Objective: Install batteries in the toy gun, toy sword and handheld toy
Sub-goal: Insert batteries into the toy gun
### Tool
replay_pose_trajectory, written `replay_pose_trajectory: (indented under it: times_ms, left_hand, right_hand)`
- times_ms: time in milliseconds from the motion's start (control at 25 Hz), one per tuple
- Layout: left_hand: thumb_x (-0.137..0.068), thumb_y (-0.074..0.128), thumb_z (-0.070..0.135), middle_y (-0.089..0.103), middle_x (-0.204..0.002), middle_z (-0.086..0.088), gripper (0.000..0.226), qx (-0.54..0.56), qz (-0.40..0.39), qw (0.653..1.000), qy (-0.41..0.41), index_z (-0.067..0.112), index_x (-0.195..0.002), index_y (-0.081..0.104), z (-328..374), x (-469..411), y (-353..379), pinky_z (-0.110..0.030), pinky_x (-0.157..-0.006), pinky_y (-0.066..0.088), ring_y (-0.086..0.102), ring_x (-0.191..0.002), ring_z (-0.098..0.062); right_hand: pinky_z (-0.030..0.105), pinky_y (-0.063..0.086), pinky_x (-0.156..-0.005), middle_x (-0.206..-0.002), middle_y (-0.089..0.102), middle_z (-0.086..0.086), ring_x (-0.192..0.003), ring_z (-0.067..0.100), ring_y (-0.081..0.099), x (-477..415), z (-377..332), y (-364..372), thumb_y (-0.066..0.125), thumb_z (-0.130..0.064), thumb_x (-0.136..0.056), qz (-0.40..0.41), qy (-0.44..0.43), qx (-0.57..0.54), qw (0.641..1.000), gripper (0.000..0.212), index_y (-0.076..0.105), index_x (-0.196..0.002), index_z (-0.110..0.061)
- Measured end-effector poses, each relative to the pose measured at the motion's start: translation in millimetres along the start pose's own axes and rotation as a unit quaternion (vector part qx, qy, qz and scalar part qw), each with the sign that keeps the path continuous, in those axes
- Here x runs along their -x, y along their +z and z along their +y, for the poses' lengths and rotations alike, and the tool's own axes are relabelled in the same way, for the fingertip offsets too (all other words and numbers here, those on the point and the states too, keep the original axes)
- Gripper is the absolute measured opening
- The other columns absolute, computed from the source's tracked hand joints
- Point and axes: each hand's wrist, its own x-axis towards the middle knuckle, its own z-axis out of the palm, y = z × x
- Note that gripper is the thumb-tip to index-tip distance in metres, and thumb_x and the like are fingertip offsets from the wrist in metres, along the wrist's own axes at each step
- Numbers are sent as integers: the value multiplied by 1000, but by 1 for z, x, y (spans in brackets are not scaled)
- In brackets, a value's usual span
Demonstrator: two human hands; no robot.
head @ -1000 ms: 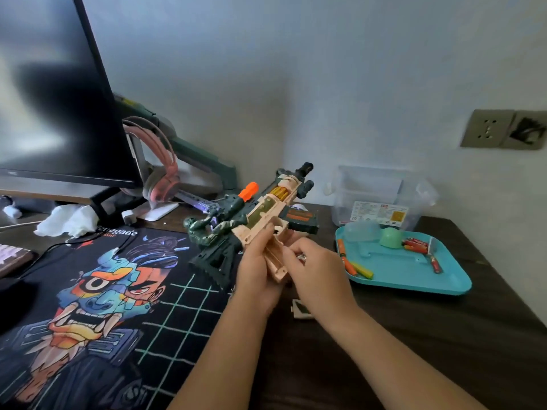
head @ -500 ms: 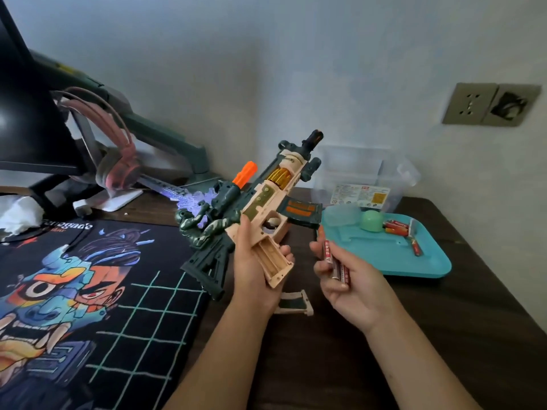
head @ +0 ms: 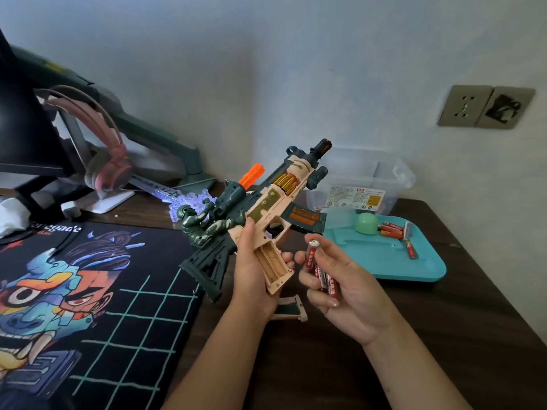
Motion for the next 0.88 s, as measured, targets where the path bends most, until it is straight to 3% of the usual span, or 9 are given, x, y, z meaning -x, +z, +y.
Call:
replay_pose_trajectory:
  times_ms: [160, 280, 360, 440, 520, 640, 720, 880]
  left_hand:
    - [-94, 52, 53, 66, -75, -7, 48, 7, -20, 1000, -7, 11, -111, 68, 1, 4, 4, -24, -49, 51, 57, -49, -13]
    - [-93, 52, 54, 67, -75, -6, 47, 13, -31, 999, -16, 12, -107, 70, 1, 7, 6, -27, -52, 51, 58, -55, -15]
    - [-93, 53, 51, 70, -81, -5, 43, 15, -23, 1000, -16, 14, -105, 72, 1, 8, 8, -31, -64, 53, 64, -66, -18]
    - [-92, 55, 51, 72, -86, -5, 43, 11, -7, 1000, -20, 16, -110, 72, 2, 8, 9, -34, -72, 55, 68, -74, -19]
    - [-92, 55, 51, 72, -83, -5, 42, 12, -1, 1000, -27, 16, -104, 73, 1, 10, 9, -32, -69, 56, 68, -71, -18]
    - [-94, 54, 48, 72, -79, -4, 37, 24, 15, 999, -40, 16, -97, 73, 0, 11, 10, -27, -62, 57, 69, -65, -17]
    - [-93, 54, 49, 73, -78, -3, 38, 30, 28, 998, -53, 17, -93, 74, -1, 12, 10, -26, -61, 57, 70, -64, -17]
    - [-94, 54, 48, 72, -76, -4, 38, 54, 38, 996, -57, 16, -93, 73, 0, 10, 8, -25, -56, 56, 69, -61, -17]
  right_hand:
    - [15, 28, -37, -81, 62, 9, -54, 11, 40, -1, 0, -3, 53, -12, -88, 15, 3, 15, 1000, 23, 73, -100, -16]
    - [18, 28, -38, -80, 64, 11, -48, 11, 40, 0, 5, -1, 62, -20, -86, 93, -39, 185, 978, 17, 69, -102, -16]
    - [18, 37, -42, -79, 65, 2, -51, 7, 49, 0, 11, 5, 68, -29, -83, 169, -112, 366, 908, 14, 63, -93, -21]
    - [16, 49, -52, -82, 64, -8, -68, 2, 60, -2, 20, 9, 70, -31, -82, 189, -197, 492, 827, 13, 59, -85, -25]
    - [21, 53, -60, -80, 63, -10, -77, 4, 61, -5, 28, 11, 70, -33, -81, 172, -242, 558, 775, 14, 57, -79, -27]
    - [26, 52, -60, -73, 61, -13, -73, 4, 59, -12, 33, 9, 69, -39, -80, 176, -270, 617, 718, 16, 56, -76, -30]
    - [19, 48, -57, -72, 59, -14, -73, 3, 58, -14, 34, 12, 70, -39, -80, 181, -282, 626, 704, 17, 57, -75, -30]
    - [19, 51, -62, -86, 56, -17, -84, -2, 56, -9, 31, 10, 71, -35, -81, 143, -231, 633, 725, 12, 60, -84, -33]
